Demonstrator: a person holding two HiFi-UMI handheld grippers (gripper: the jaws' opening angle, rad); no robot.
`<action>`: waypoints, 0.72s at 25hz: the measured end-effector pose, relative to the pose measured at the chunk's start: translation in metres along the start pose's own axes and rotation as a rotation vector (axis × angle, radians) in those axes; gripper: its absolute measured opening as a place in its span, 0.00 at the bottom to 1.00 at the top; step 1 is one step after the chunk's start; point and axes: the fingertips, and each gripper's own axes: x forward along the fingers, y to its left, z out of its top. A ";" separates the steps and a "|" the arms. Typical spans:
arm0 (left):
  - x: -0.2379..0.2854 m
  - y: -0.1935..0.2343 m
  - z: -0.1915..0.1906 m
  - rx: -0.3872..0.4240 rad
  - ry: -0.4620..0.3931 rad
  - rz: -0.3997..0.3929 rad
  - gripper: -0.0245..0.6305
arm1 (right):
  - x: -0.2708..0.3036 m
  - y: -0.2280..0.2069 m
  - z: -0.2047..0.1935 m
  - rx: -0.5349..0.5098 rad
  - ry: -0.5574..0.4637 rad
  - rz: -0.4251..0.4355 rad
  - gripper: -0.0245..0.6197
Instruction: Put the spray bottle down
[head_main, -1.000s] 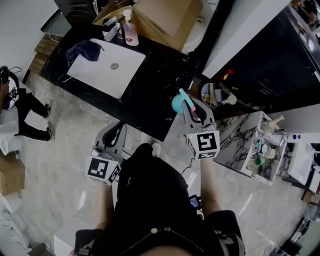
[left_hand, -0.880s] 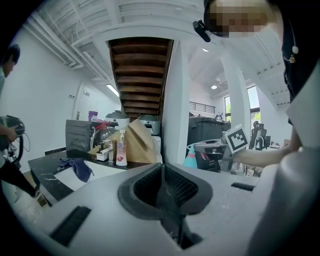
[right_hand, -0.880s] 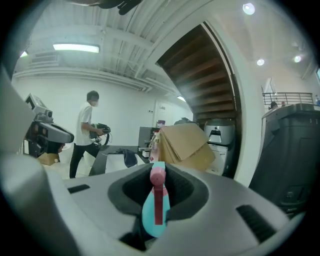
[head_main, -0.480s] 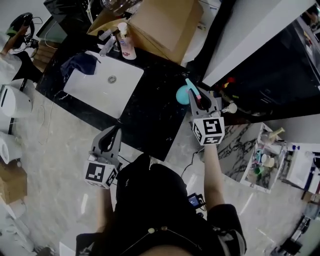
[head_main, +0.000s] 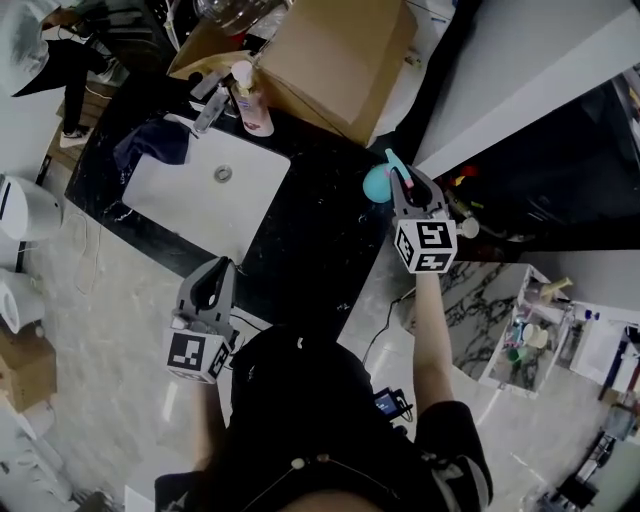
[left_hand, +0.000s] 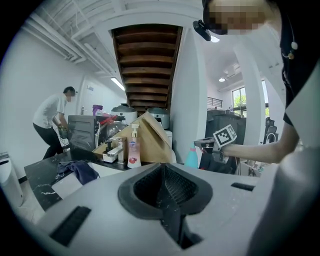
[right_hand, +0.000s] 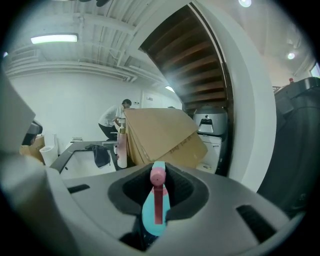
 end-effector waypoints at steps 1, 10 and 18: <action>0.001 0.003 -0.001 -0.002 0.002 0.003 0.07 | 0.004 -0.004 0.000 0.010 -0.001 -0.006 0.14; 0.007 0.016 -0.003 -0.038 -0.010 0.009 0.07 | 0.012 -0.008 0.004 0.081 0.002 0.014 0.25; 0.010 0.001 0.007 -0.022 -0.031 -0.040 0.07 | -0.031 -0.015 0.010 0.158 -0.028 -0.061 0.40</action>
